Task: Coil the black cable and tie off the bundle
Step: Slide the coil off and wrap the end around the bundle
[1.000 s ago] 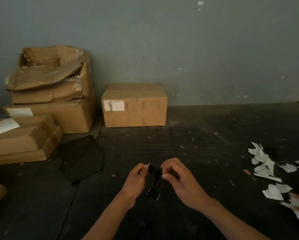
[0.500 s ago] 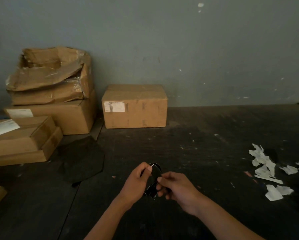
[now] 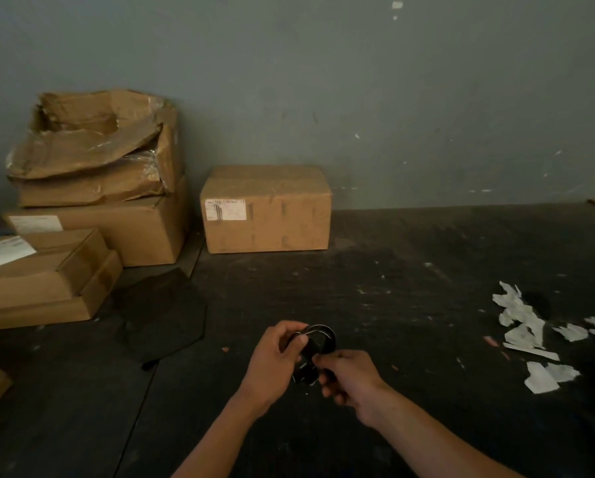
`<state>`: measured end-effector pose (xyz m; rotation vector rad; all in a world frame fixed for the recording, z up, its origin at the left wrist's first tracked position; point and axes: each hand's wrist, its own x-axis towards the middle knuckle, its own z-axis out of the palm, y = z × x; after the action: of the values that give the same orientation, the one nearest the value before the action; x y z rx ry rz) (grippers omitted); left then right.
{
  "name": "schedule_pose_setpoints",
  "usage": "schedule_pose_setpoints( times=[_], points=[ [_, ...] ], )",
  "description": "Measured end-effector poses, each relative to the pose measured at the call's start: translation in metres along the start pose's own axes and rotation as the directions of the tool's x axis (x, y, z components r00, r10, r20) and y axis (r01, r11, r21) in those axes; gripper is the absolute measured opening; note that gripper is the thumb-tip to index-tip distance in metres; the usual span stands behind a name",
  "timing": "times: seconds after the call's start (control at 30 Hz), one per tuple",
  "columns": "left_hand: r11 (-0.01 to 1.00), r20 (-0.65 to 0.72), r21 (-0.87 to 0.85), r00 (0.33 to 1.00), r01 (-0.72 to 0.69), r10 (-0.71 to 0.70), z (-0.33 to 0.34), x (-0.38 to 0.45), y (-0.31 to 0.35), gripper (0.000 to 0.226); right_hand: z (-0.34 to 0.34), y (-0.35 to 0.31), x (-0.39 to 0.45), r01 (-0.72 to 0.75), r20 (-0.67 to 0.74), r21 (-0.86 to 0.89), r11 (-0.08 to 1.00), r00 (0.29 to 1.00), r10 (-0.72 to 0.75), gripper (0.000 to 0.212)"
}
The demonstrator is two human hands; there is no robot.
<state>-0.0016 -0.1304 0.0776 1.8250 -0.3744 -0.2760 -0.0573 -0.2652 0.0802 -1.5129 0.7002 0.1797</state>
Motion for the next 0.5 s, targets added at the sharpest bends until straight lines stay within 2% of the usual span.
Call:
schedule_pose_setpoints(
  times=[0.13, 0.2, 0.3, 0.5],
  points=[
    [0.999, -0.043, 0.034, 0.999, -0.025, 0.026, 0.0058, -0.0054, -0.0012, 0.022, 0.0051, -0.0021, -0.0017, -0.024, -0.021, 0.124, 0.992, 0.999, 0.027, 0.013],
    [1.0, -0.028, -0.007, 1.0, -0.015, 0.015, 0.0058, -0.0062, -0.0021, 0.024, 0.0058, -0.002, -0.0034, -0.015, -0.008, 0.185, 0.983, 1.0, 0.017, 0.014],
    [0.997, 0.025, -0.082, 1.0, 0.016, -0.014, 0.0067, -0.0081, 0.0001, 0.025, 0.0073, -0.001, -0.0051, 0.02, 0.017, 0.215, 0.976, 1.0, -0.024, 0.016],
    [0.996, -0.06, -0.081, 0.998, 0.028, -0.033, 0.0067, -0.0034, -0.0011, 0.028, 0.0003, -0.0008, -0.0055, 0.095, 0.142, 0.231, 0.968, 0.981, -0.13, 0.025]
  ],
)
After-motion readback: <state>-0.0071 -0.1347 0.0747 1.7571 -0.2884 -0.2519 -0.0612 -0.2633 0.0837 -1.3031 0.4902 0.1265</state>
